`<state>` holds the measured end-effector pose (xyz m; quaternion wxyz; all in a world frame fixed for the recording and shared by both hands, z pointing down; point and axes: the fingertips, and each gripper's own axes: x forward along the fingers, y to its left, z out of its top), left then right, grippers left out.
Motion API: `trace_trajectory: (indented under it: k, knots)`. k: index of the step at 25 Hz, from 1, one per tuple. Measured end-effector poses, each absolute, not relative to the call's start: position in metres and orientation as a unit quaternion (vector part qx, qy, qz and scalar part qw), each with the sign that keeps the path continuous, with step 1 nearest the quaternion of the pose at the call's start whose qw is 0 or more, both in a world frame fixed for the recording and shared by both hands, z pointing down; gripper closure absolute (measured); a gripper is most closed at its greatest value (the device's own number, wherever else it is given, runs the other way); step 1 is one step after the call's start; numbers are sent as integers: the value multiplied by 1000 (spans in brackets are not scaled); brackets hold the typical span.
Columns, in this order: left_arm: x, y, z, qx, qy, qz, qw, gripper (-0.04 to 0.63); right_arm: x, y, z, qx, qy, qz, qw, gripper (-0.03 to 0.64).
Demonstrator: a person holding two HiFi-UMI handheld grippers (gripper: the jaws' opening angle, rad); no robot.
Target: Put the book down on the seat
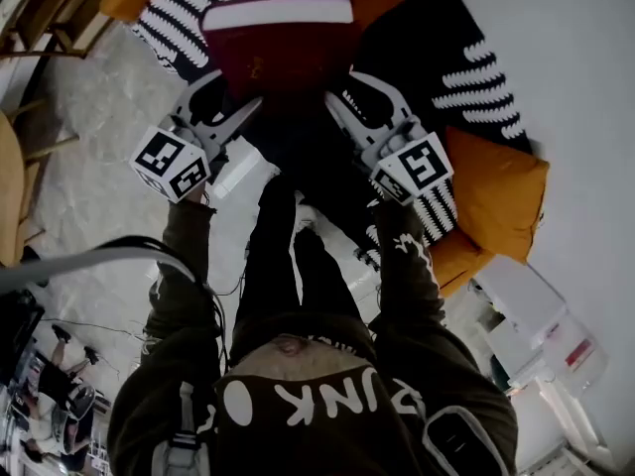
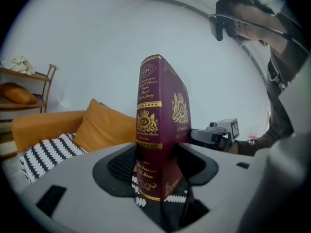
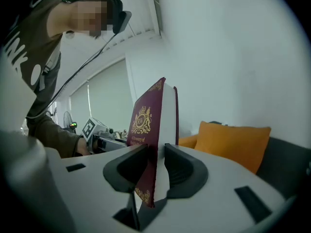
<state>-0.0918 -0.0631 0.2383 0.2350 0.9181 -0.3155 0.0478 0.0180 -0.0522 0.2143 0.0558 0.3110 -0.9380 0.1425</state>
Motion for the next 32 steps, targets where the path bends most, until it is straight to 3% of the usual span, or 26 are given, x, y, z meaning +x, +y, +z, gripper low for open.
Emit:
trace_trajectory:
  k: [8,16,23,32]
  knots:
    - [-104,-88,416,893,-319,75,309,345,8,-83,393,306,-917,239,86,497]
    - [-100,-89,539,875,-306,87,365,344,11,-87,513,321,-892,301,105,497]
    - [-95,-92,602,863,-302,96,393,342,17,-90,579,327,-874,340,115,497]
    - [-88,-129,610,836,-306,35,454,333,34,-122,603,331,-847,403,104,497]
